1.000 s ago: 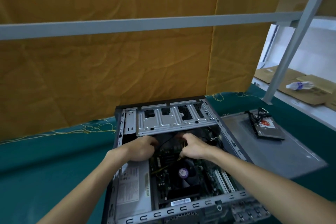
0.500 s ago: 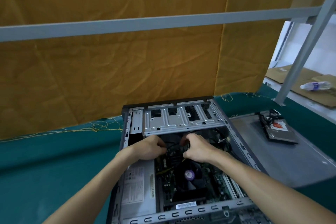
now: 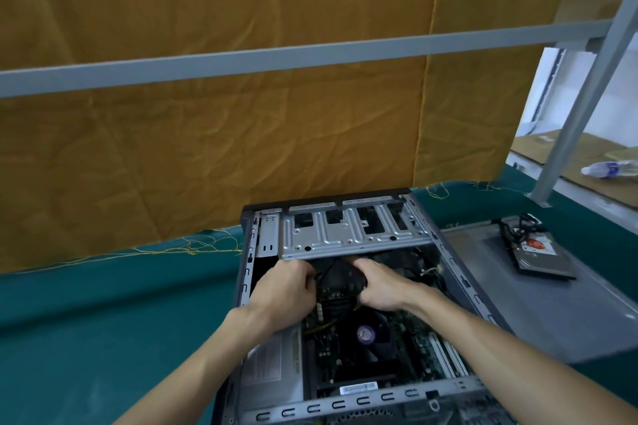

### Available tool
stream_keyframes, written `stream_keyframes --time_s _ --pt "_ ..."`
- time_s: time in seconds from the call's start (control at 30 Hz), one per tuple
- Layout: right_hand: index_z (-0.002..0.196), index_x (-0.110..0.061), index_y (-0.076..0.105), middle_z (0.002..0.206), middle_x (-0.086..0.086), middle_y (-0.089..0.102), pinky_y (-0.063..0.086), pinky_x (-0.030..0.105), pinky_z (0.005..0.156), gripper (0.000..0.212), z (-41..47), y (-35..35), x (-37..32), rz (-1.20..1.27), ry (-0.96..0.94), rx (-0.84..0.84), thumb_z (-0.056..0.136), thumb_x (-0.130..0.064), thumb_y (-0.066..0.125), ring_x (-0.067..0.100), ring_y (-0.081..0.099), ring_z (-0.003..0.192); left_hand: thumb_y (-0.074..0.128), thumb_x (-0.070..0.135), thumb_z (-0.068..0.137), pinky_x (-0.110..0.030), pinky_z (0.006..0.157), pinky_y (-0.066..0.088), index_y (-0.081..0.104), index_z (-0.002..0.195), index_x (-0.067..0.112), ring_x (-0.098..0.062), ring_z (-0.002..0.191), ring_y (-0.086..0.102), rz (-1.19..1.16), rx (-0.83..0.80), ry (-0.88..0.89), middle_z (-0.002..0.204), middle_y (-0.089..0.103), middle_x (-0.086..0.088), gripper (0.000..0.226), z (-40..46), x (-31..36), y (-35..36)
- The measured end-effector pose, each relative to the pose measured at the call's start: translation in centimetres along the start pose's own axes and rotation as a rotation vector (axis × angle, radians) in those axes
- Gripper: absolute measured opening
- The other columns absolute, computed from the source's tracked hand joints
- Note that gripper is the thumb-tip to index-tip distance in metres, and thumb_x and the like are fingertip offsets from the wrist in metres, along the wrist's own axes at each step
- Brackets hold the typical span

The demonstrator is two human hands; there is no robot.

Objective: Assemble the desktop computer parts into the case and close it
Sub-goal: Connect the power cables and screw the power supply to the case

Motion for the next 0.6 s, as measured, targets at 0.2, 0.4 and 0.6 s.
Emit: stream_keyframes --time_s 0.2,0.4,0.6 --pt "0.1 -0.018 0.055 0.105 0.0 0.066 0.053 0.037 0.088 0.029 -0.1 -0.3 0.6 0.009 0.019 0.08 0.08 0.002 0.054 0.019 0.062 0.103 0.053 0.015 0.093 -0.034 0.061 0.056 0.071 0.094 0.016 -0.019 0.069 0.068 -0.108 0.111 -0.036 0.08 0.072 0.0 0.018 -0.9 0.3 -1.0" --pt "0.105 -0.025 0.061 0.101 -0.003 0.066 0.047 0.024 0.064 0.032 0.1 -0.4 0.0 -0.011 -0.032 0.096 0.083 -0.003 0.062 0.015 0.064 0.091 0.059 0.052 0.086 -0.031 0.064 0.053 0.054 0.119 0.041 -0.006 0.066 0.063 -0.28 -0.087 0.105 0.074 0.068 0.009 0.035 -1.0 1.4 -0.2" --pt "0.087 -0.031 0.066 0.096 -0.004 0.069 0.044 0.018 0.056 0.011 0.4 -0.3 1.4 -0.057 0.011 0.034 0.083 -0.021 0.072 0.013 0.067 0.081 0.06 0.044 0.1 -0.036 0.071 0.055 0.073 0.113 0.034 -0.003 0.078 0.065 -0.249 0.026 0.316 0.089 0.071 0.016 0.021 -0.1 3.7 -0.9"
Point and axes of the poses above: each hand's wrist, its own z-axis towards the middle knuckle, its own y-axis out of the palm, x = y × z, the point moved 8 cm from there along z, towards the middle knuckle
